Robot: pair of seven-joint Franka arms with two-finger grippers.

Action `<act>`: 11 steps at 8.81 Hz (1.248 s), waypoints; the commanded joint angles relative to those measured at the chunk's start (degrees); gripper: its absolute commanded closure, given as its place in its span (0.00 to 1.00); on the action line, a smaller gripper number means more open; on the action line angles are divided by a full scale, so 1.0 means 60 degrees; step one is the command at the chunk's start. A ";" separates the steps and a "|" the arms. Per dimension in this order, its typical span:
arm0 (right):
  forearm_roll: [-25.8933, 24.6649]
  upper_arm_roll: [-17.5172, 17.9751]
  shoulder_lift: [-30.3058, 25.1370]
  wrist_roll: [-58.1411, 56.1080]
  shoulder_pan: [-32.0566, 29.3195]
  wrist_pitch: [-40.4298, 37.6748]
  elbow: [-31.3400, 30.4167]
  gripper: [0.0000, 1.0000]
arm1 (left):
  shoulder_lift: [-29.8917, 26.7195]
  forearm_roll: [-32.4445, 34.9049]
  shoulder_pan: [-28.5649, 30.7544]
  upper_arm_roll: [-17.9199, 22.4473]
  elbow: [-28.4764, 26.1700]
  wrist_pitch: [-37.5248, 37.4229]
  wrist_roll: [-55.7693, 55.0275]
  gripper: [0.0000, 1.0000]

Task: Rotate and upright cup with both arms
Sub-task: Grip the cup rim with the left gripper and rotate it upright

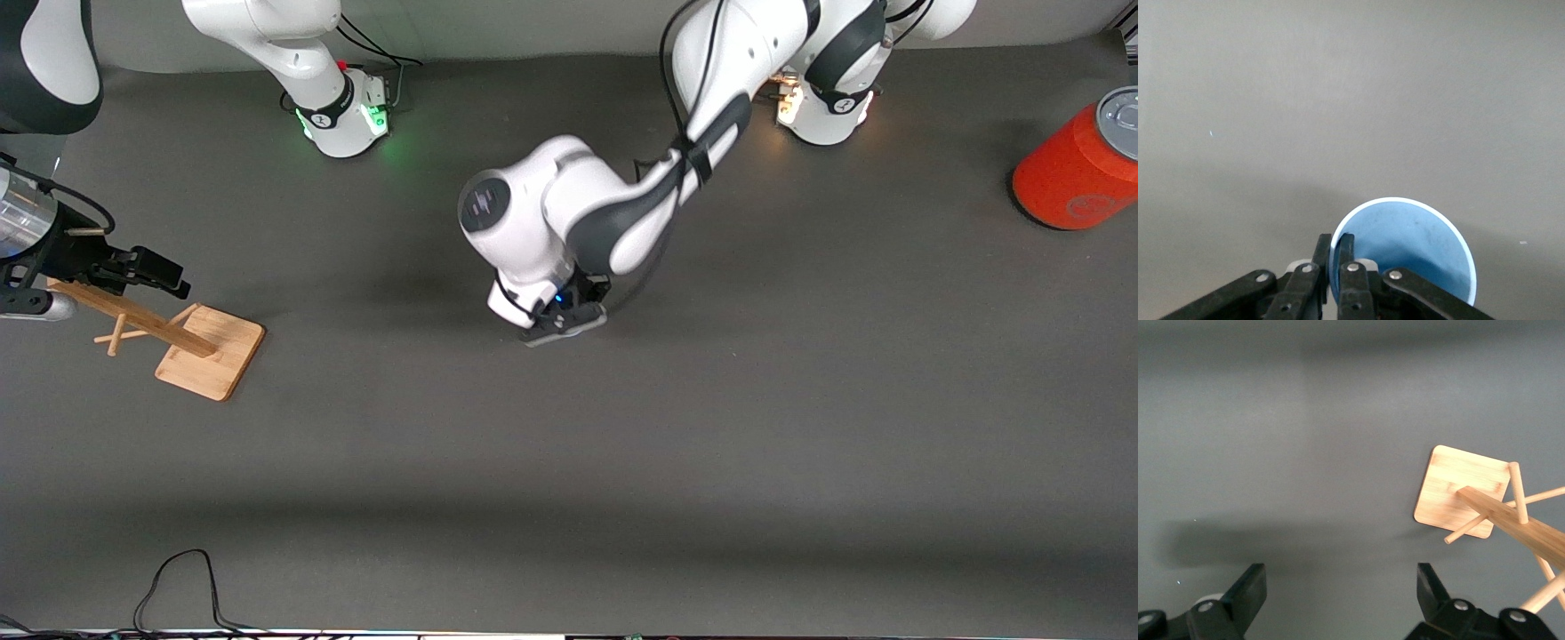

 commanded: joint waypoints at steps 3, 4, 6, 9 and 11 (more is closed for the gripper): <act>0.0039 -0.0026 -0.0231 -0.0163 0.0382 0.0134 -0.0153 0.00 | -0.2528 0.2602 -0.0399 0.0155 -0.5186 0.4120 -0.2714 1.00; 0.0039 -0.0012 -0.0245 -0.0134 0.0397 0.0134 -0.0153 0.00 | -0.2811 0.3696 -0.0427 0.0155 -0.6218 0.5134 -0.3997 1.00; -0.0166 0.0003 -0.0318 -0.0046 0.0455 0.0236 -0.0109 0.00 | -0.2828 0.5064 -0.0544 0.0140 -0.6796 0.5624 -0.5133 1.00; -0.0166 -0.0012 -0.0537 -0.0046 0.0456 0.0149 -0.0283 0.00 | -0.2509 0.7071 -0.1026 0.0140 -0.7398 0.5745 -0.7737 1.00; -0.0166 -0.0114 -0.0698 -0.0046 0.0441 0.0149 -0.0299 0.00 | -0.2273 0.7266 -0.1203 0.0140 -0.7415 0.5730 -0.8095 1.00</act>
